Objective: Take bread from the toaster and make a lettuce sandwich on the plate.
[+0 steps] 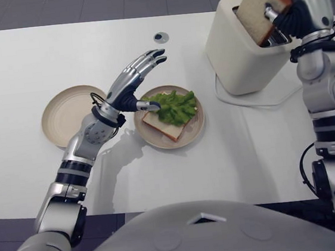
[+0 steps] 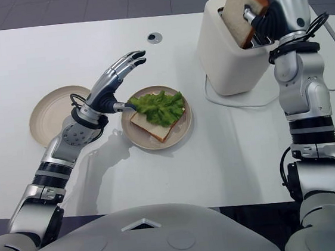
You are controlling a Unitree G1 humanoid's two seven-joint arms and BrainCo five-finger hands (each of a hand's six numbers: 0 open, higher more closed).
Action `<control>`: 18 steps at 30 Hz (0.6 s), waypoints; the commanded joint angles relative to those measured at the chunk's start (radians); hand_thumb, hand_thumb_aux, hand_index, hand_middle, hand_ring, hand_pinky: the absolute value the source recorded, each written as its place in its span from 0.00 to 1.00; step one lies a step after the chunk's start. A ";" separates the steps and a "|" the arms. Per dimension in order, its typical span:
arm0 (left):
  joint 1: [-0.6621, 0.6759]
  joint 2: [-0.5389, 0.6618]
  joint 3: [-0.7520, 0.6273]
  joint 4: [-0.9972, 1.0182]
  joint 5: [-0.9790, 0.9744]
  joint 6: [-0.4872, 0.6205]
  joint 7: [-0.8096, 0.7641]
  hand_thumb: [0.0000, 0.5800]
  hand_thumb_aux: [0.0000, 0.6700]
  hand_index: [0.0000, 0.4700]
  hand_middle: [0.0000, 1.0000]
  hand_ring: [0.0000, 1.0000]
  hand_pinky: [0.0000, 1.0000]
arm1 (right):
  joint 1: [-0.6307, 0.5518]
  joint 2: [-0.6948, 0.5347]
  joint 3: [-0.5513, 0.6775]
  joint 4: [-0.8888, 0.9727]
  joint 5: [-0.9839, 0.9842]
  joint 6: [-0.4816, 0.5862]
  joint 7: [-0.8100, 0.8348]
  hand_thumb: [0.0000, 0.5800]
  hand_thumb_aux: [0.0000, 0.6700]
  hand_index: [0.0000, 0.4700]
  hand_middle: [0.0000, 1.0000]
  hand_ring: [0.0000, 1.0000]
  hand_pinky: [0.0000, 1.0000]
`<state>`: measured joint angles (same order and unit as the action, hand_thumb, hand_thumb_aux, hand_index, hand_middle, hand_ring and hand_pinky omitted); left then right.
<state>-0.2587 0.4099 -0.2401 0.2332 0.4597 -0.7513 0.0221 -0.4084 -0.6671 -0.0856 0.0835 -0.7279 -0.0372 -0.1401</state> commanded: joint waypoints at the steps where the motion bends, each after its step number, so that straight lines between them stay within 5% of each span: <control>1: -0.016 -0.001 0.006 0.026 0.010 -0.007 0.000 0.00 0.00 0.00 0.00 0.00 0.00 | -0.082 -0.019 -0.043 -0.049 0.081 -0.055 -0.019 1.00 1.00 1.00 1.00 1.00 1.00; 5: -0.011 -0.001 0.023 0.013 -0.061 -0.019 -0.024 0.00 0.00 0.00 0.00 0.00 0.00 | -0.093 0.045 -0.043 -0.126 0.377 -0.124 0.154 1.00 1.00 1.00 1.00 1.00 1.00; 9: -0.006 0.002 0.050 0.000 -0.237 -0.048 -0.087 0.00 0.00 0.00 0.00 0.00 0.00 | -0.031 0.118 -0.020 -0.228 0.691 -0.069 0.372 1.00 1.00 1.00 1.00 1.00 1.00; 18: 0.011 -0.002 0.141 -0.025 -0.599 -0.041 -0.261 0.00 0.00 0.00 0.00 0.00 0.00 | 0.147 0.237 0.087 -0.333 0.917 0.069 0.558 1.00 1.00 1.00 1.00 1.00 1.00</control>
<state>-0.2620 0.4118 -0.1209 0.2259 -0.1106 -0.8018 -0.2130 -0.3076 -0.4731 -0.0360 -0.2285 0.1779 0.0047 0.4203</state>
